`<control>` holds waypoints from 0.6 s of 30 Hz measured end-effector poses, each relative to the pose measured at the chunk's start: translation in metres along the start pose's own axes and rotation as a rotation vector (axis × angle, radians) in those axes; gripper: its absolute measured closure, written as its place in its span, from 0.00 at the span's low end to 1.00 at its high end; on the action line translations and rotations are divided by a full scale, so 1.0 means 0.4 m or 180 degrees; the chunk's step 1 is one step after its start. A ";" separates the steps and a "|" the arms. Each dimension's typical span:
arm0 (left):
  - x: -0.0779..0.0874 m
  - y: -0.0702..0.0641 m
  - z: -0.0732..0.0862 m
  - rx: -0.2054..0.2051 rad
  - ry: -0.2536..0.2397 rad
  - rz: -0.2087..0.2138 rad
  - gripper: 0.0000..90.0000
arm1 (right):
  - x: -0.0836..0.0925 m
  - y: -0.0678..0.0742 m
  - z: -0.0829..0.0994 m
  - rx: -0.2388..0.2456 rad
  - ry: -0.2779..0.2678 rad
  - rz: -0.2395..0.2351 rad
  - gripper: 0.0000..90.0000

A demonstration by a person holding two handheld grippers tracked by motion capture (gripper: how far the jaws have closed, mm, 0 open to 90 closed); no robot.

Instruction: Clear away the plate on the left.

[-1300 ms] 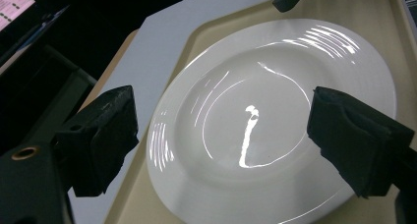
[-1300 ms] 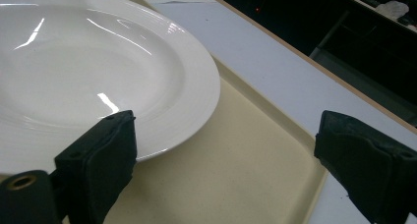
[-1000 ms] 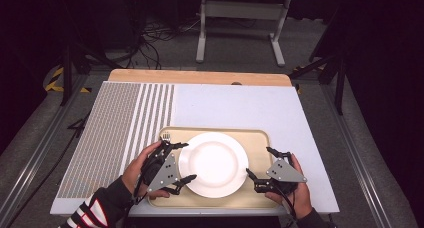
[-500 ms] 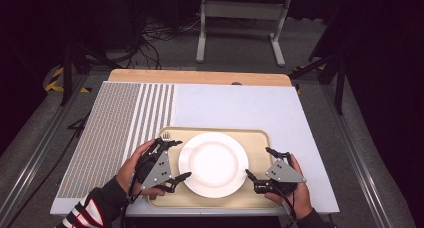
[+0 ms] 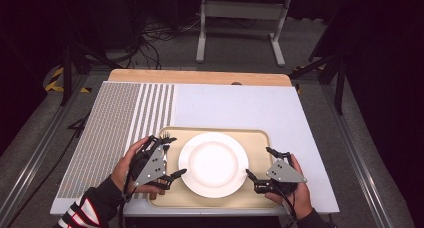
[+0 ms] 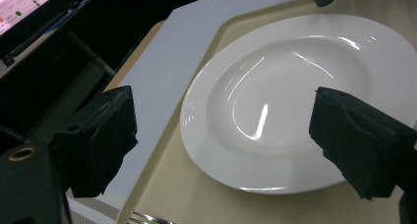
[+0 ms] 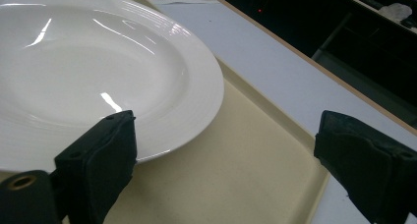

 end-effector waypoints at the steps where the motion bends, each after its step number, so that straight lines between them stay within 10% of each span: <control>1: 0.004 0.005 0.000 -0.0013 -0.0013 -0.0020 0.13 | 0.000 0.000 0.000 0.0001 0.0000 0.0001 0.11; 18: 0.044 0.049 0.031 0.0145 0.0015 -0.0145 0.12 | 0.001 0.002 -0.004 0.0032 0.0009 0.0004 0.10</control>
Point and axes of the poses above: each handheld gripper's, and its own axes: x roughly backward along the jaws, z roughly out of its underside, y roughly to its left, the point moved 9 cm from there along -x, roughly forward along the jaws, and after that the axes turned 13 degrees about x, right-handed, at the moved point
